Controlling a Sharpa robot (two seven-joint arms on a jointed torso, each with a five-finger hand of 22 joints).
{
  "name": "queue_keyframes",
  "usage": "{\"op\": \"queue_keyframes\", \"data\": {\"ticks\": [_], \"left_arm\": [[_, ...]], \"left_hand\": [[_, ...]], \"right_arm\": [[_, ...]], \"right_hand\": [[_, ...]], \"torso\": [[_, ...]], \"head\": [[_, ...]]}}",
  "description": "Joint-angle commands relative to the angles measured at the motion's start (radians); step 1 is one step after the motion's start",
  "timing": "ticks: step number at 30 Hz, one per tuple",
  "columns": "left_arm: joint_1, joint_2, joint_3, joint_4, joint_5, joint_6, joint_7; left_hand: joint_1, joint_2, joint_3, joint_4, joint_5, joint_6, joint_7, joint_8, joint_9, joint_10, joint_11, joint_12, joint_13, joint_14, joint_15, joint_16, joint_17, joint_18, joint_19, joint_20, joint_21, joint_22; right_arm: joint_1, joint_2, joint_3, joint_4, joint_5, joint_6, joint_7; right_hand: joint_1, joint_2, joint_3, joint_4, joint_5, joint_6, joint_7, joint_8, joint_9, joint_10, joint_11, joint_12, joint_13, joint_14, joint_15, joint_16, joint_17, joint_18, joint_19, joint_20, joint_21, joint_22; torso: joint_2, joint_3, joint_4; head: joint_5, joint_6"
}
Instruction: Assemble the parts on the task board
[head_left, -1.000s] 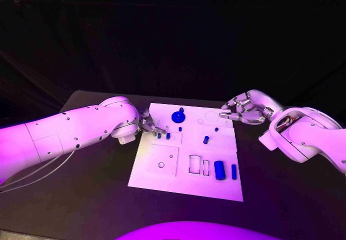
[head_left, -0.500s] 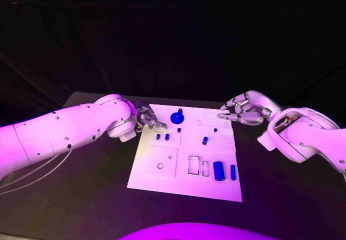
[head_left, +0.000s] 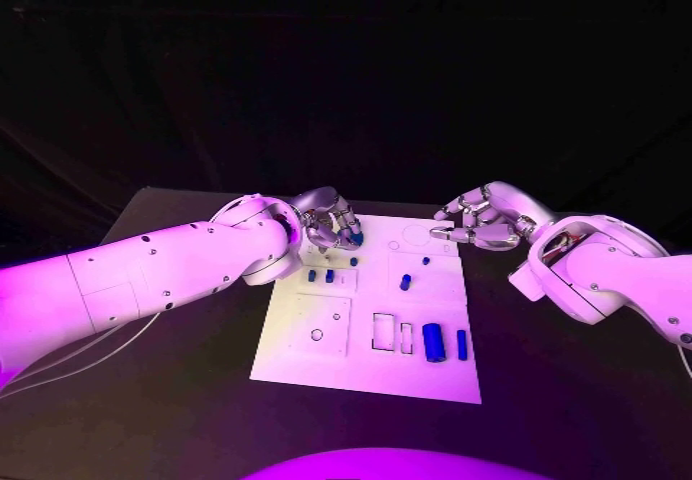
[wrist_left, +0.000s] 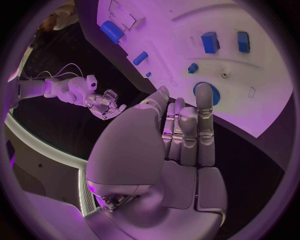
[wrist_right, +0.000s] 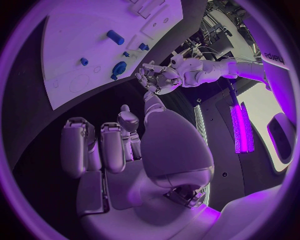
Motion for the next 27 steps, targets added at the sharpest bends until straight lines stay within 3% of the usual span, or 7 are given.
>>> {"op": "queue_keyframes", "data": {"ticks": [1,12,17,27], "left_arm": [[-0.001,0.017,-0.003,-0.019,-0.157,-0.01,0.064],[-0.01,0.071,-0.008,-0.075,-0.267,0.095,0.006],[-0.017,0.084,-0.009,-0.095,-0.286,0.131,-0.012],[-0.024,0.103,-0.009,-0.121,-0.296,0.142,-0.015]], "left_hand": [[0.0,-0.015,0.012,-0.001,0.0,0.023,-0.002,-0.017,-0.018,0.01,-0.001,-0.015,-0.024,0.03,-0.003,0.057,0.038,-0.011,0.026,-0.003,0.043,0.052],[-0.008,-0.032,0.048,-0.01,-0.001,0.085,-0.004,-0.067,-0.062,0.018,0.008,-0.097,-0.118,0.076,0.002,0.163,0.093,-0.033,0.085,0.0,0.162,0.194],[-0.016,-0.035,0.055,-0.014,-0.001,0.103,-0.002,-0.081,-0.071,0.023,0.011,-0.123,-0.145,0.082,0.005,0.18,0.097,-0.037,0.094,0.002,0.186,0.222],[-0.016,-0.033,0.066,-0.021,-0.001,0.131,0.0,-0.091,-0.078,0.038,0.012,-0.145,-0.169,0.084,0.006,0.19,0.094,-0.041,0.103,0.004,0.211,0.254]], "right_arm": [[-0.001,0.002,0.0,0.0,-0.007,0.003,0.009],[-0.002,0.004,0.0,0.0,-0.007,0.003,0.01],[-0.003,0.004,0.0,0.0,-0.007,0.003,0.011],[-0.003,0.005,0.0,0.001,-0.007,0.003,0.012]], "right_hand": [[0.002,0.007,-0.005,0.0,0.006,-0.006,0.001,0.007,0.002,-0.01,0.001,-0.004,-0.003,0.042,-0.005,-0.008,-0.002,0.02,-0.007,0.0,-0.007,0.111],[0.002,0.007,-0.005,0.0,0.006,-0.006,0.001,0.007,0.002,-0.012,0.001,-0.006,-0.005,0.041,-0.005,-0.009,-0.003,0.02,-0.007,0.0,-0.008,0.111],[0.002,0.007,-0.005,0.0,0.006,-0.006,0.001,0.007,0.002,-0.012,0.001,-0.006,-0.005,0.041,-0.005,-0.009,-0.003,0.02,-0.007,0.0,-0.008,0.111],[0.003,0.008,-0.006,0.001,0.006,-0.007,0.001,0.007,0.002,-0.012,0.001,-0.008,-0.006,0.041,-0.005,-0.01,-0.004,0.02,-0.008,0.0,-0.01,0.11]], "torso": [[0.0,0.0001,0.0015],[-0.001,-0.0004,0.001],[-0.001,-0.0003,0.0015],[0.0,-0.0007,0.0011]], "head": [[-0.003,0.002],[-0.005,0.004],[-0.007,0.003],[-0.009,0.003]]}}
